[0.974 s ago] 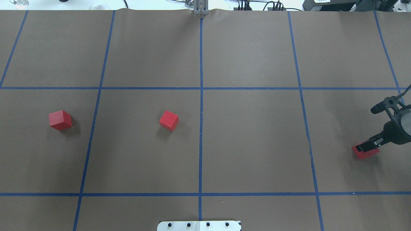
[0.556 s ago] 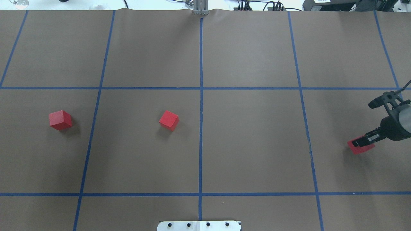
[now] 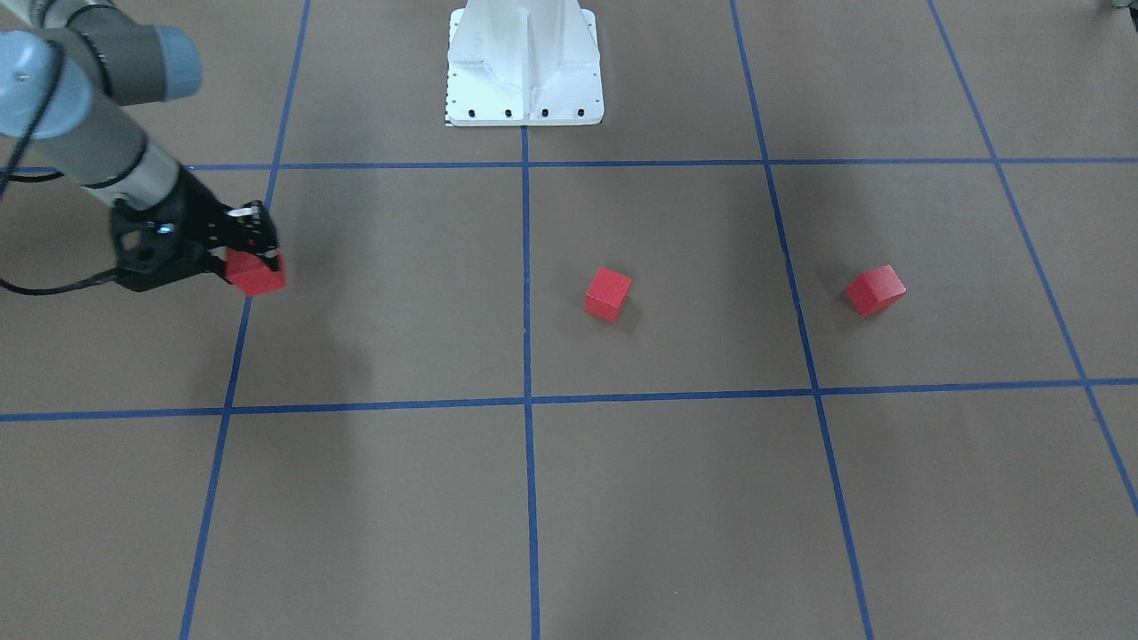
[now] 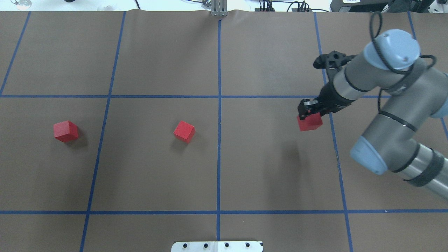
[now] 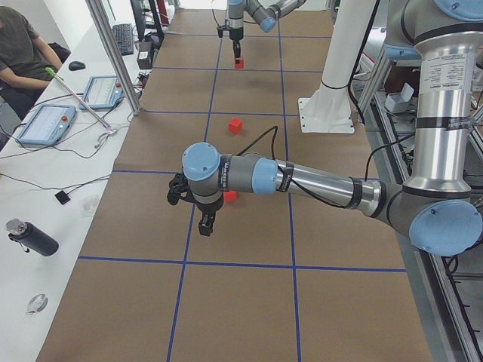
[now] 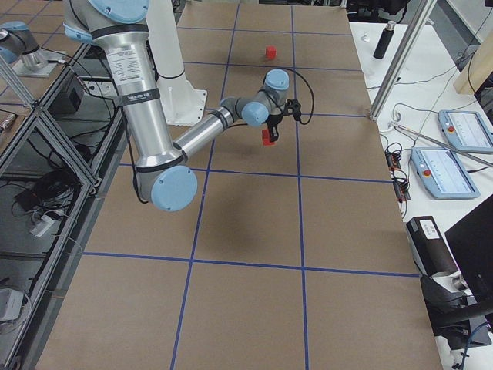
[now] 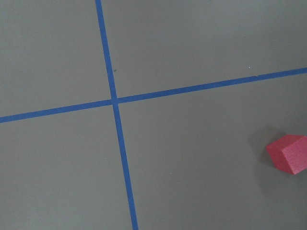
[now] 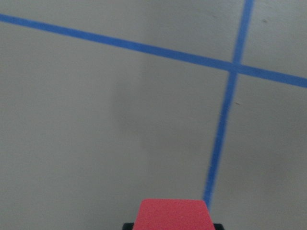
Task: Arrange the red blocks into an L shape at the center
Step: 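Carry the cube with the right gripper and set it beside the middle cube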
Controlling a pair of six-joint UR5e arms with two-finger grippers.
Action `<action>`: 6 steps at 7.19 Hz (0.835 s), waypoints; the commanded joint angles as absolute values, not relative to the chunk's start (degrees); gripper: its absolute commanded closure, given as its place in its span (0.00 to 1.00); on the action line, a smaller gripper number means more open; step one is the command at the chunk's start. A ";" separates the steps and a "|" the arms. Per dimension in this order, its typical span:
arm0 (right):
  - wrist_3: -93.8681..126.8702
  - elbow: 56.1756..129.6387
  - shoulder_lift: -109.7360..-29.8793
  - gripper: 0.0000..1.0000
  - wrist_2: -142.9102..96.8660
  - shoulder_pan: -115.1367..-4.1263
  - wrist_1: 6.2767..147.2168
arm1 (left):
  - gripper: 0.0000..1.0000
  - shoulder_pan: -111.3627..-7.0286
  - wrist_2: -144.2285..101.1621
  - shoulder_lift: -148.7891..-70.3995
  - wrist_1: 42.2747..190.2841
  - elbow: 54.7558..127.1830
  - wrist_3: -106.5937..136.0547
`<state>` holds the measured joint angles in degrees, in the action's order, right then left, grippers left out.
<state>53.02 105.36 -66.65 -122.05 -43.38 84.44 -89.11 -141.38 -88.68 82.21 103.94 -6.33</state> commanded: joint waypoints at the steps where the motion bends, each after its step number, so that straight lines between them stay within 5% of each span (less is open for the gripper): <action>1: 65.17 95.77 -50.51 1.00 -115.24 -36.76 88.07 | 0.00 -88.95 -141.42 -88.86 83.76 103.62 -6.24; 6: 73.46 85.17 -42.63 1.00 -110.74 -30.50 86.15 | 0.00 -76.86 -140.80 -90.43 102.52 104.15 34.14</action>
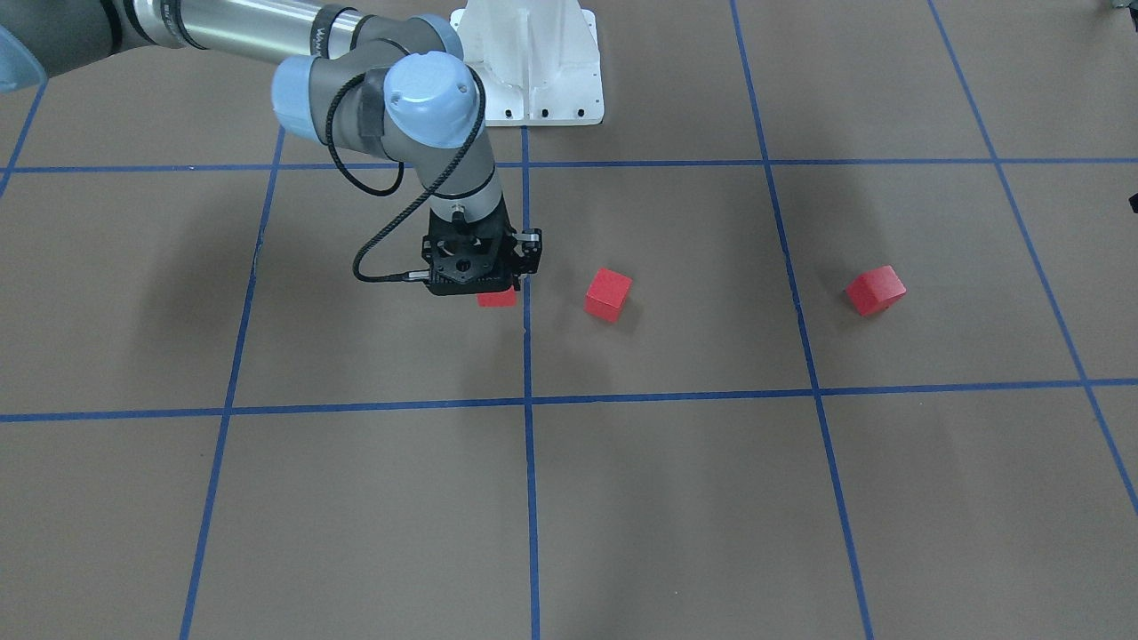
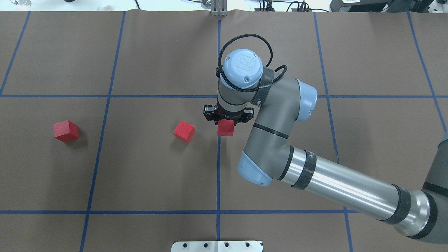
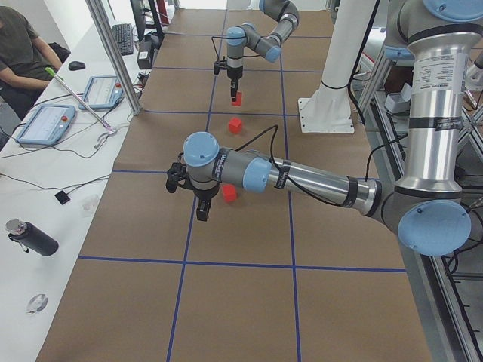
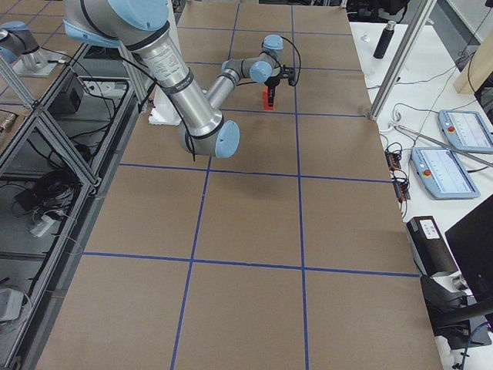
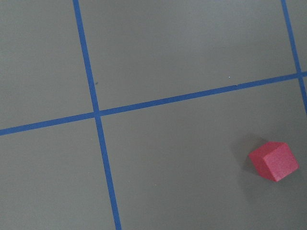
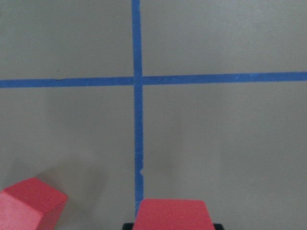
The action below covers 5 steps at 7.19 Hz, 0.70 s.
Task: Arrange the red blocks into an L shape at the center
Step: 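Carry the cube with the right gripper and set it beside the middle cube, then open and raise the right gripper while the left arm reaches toward the middle cube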
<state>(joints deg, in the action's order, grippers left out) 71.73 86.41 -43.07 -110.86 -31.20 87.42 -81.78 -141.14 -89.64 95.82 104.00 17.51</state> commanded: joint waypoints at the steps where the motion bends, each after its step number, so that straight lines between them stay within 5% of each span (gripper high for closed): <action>1: 74.96 83.60 -42.63 0.90 -110.66 -29.98 83.87 | 0.00 -73.25 -140.71 -94.01 103.09 104.67 47.41; 2: 76.45 83.32 -42.63 0.80 -110.74 -29.80 83.24 | 0.00 -68.78 -138.89 -98.22 103.01 104.94 59.73; 5: 76.55 83.23 -42.71 0.31 -108.73 -28.31 83.23 | 0.00 -53.74 -130.02 -110.10 102.66 104.50 94.30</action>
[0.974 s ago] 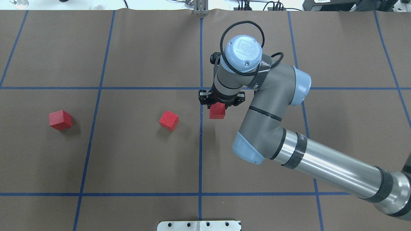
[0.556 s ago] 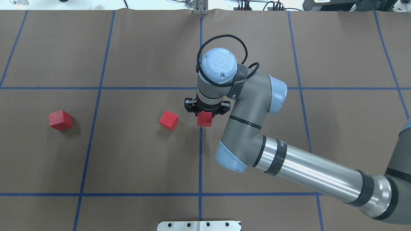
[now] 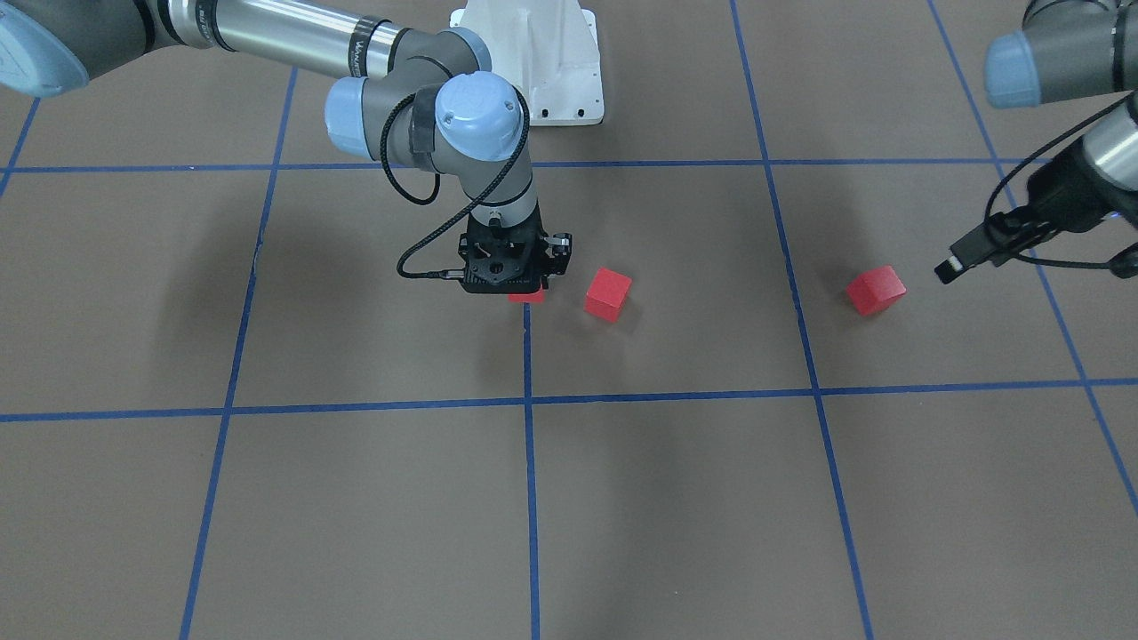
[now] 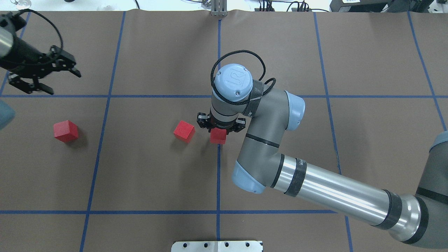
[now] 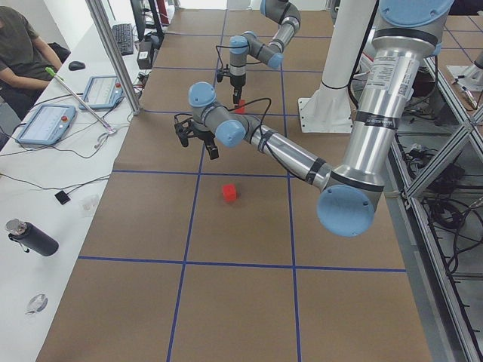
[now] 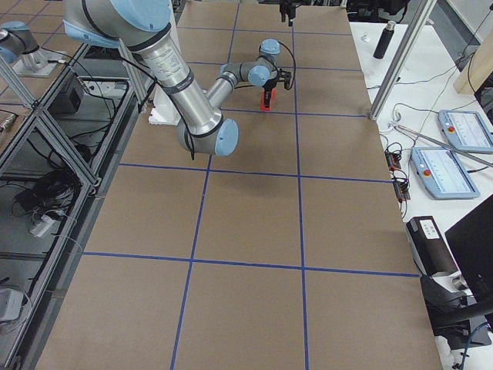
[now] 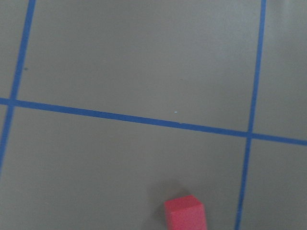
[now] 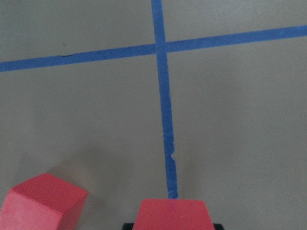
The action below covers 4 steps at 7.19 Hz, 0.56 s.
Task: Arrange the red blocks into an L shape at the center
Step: 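Open and raise the right gripper while the left arm reaches toward the middle cube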
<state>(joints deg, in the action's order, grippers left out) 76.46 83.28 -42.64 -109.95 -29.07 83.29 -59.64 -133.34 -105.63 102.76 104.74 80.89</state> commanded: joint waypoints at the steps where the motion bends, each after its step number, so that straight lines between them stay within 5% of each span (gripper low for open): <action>1: 76.55 83.23 -42.80 0.02 -107.68 -27.52 83.23 | 0.00 -51.09 -129.64 -113.09 102.66 103.98 101.53; 4: 76.03 90.91 -48.12 0.01 -108.18 -29.77 83.15 | 0.00 -45.53 -121.56 -118.65 103.01 103.80 115.74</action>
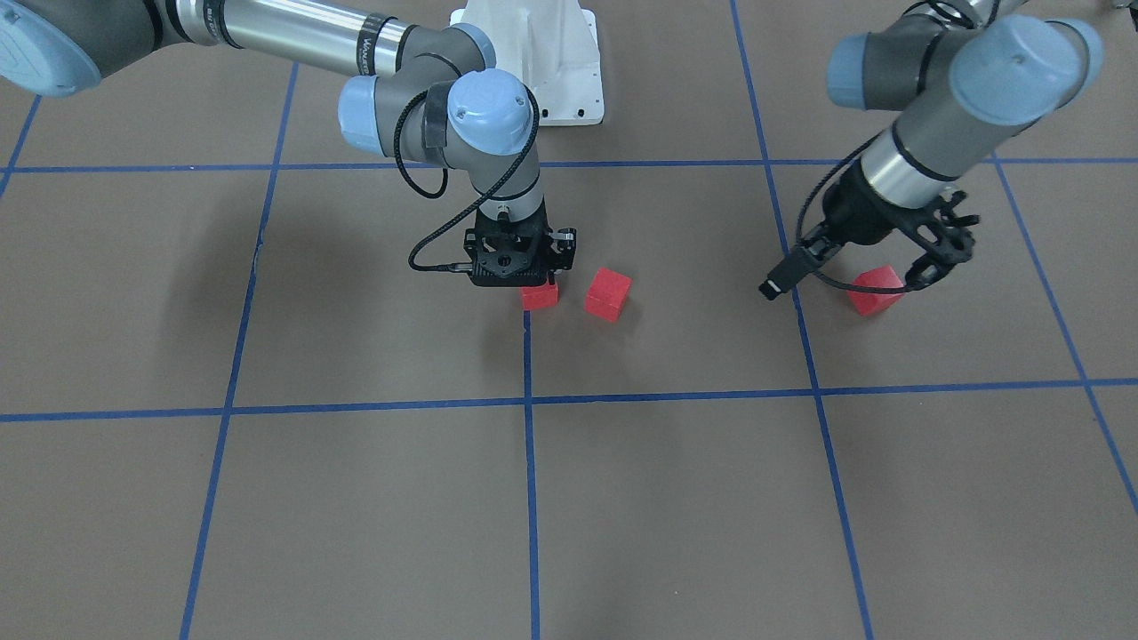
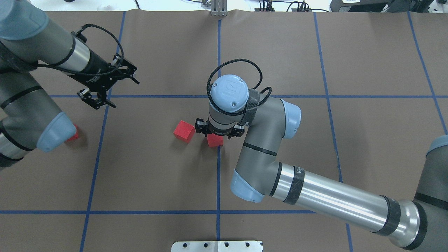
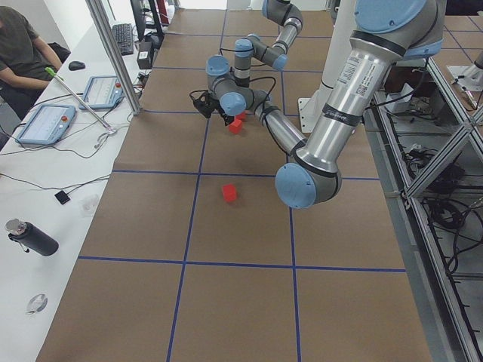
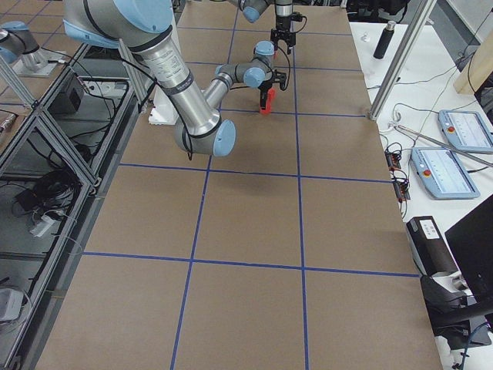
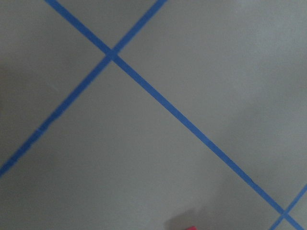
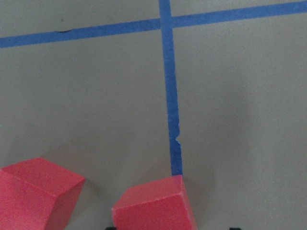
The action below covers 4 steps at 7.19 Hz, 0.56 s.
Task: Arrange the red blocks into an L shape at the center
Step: 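Open and raise the right gripper while the left arm reaches toward the middle cube, then lower the left gripper onto the middle red cube and grasp it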
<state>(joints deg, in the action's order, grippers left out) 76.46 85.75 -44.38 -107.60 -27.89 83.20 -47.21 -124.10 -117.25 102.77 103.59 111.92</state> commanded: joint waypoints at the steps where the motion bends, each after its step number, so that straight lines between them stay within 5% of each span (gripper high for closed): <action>1: 72.63 99.32 -56.43 0.01 -111.85 -35.28 82.97 | 0.00 -43.00 -121.47 -119.26 102.66 103.02 116.36; 4: 53.95 100.46 -66.51 0.01 -122.52 -49.01 83.06 | 0.00 -36.23 -118.65 -122.60 102.04 96.96 116.54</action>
<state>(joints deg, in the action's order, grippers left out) 61.62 100.18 -62.51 -120.70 -44.64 82.99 -38.54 -119.04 -121.33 102.39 99.25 116.46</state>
